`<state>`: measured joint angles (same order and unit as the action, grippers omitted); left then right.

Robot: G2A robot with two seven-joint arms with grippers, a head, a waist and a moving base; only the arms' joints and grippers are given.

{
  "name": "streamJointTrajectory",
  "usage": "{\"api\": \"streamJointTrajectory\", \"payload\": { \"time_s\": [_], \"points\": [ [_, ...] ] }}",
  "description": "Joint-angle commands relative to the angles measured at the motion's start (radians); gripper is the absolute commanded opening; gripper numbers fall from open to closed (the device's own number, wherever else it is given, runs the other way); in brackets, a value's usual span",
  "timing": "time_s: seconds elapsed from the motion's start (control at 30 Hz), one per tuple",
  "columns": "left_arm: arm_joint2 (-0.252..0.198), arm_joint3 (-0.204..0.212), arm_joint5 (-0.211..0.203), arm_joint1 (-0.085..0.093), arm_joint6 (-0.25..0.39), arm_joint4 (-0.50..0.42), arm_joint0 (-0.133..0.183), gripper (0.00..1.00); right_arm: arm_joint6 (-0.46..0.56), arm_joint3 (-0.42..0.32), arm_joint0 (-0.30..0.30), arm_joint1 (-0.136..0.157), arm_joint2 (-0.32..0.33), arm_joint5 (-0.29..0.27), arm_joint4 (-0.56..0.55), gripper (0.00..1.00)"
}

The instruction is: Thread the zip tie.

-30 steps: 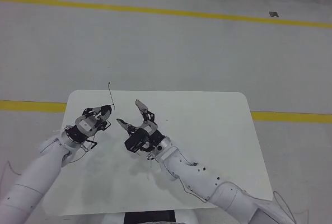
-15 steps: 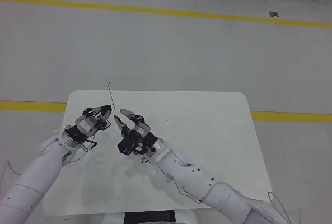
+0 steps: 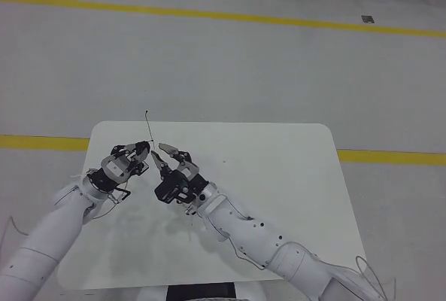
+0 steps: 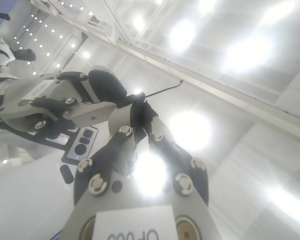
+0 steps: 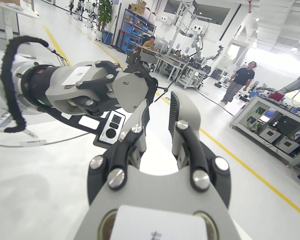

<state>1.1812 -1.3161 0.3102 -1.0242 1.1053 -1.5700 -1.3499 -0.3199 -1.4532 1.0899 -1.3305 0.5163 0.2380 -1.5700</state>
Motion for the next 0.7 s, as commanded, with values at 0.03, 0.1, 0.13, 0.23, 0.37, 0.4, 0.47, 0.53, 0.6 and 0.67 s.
{"api": "streamJointTrajectory", "payload": {
  "time_s": [0.03,0.1,0.13,0.23,0.37,0.4,0.47,0.53,0.6,0.67],
  "points": [
    [0.0,0.0,0.0,0.0,0.0,0.0,0.0,0.0,-0.003,0.005,-0.003,-0.004,0.001,-0.002,0.0,0.2],
    [0.0,0.0,0.0,0.0,0.0,0.0,0.0,0.0,-0.006,0.008,-0.005,-0.006,0.002,-0.001,0.0,0.19],
    [0.0,0.0,0.0,0.0,0.0,0.0,0.0,0.0,-0.007,0.009,-0.005,-0.007,0.002,-0.001,0.0,0.19],
    [0.0,0.0,0.0,0.0,0.0,0.0,0.0,0.0,-0.009,0.011,-0.007,-0.009,0.002,0.001,0.0,0.17],
    [0.0,0.0,0.0,0.0,0.0,0.0,0.0,0.0,-0.012,0.014,-0.01,-0.01,0.002,0.005,0.0,0.02],
    [0.0,0.0,0.0,0.0,0.0,0.0,0.0,0.0,-0.012,0.014,-0.011,-0.01,0.001,0.006,0.0,0.0],
    [0.0,0.0,0.0,0.0,0.0,0.0,0.0,0.0,-0.013,0.014,-0.012,-0.009,0.001,0.008,0.0,0.0],
    [0.0,0.0,0.0,0.0,0.0,0.0,0.0,0.0,-0.014,0.015,-0.014,-0.008,0.0,0.01,0.0,0.0],
    [0.0,0.0,0.0,0.0,0.0,0.0,0.0,0.0,-0.015,0.014,-0.015,-0.007,-0.001,0.013,0.0,0.0],
    [0.0,0.0,0.0,0.0,0.0,0.0,0.0,0.0,-0.016,0.013,-0.015,-0.005,-0.002,0.017,0.0,0.0]
  ]
}}
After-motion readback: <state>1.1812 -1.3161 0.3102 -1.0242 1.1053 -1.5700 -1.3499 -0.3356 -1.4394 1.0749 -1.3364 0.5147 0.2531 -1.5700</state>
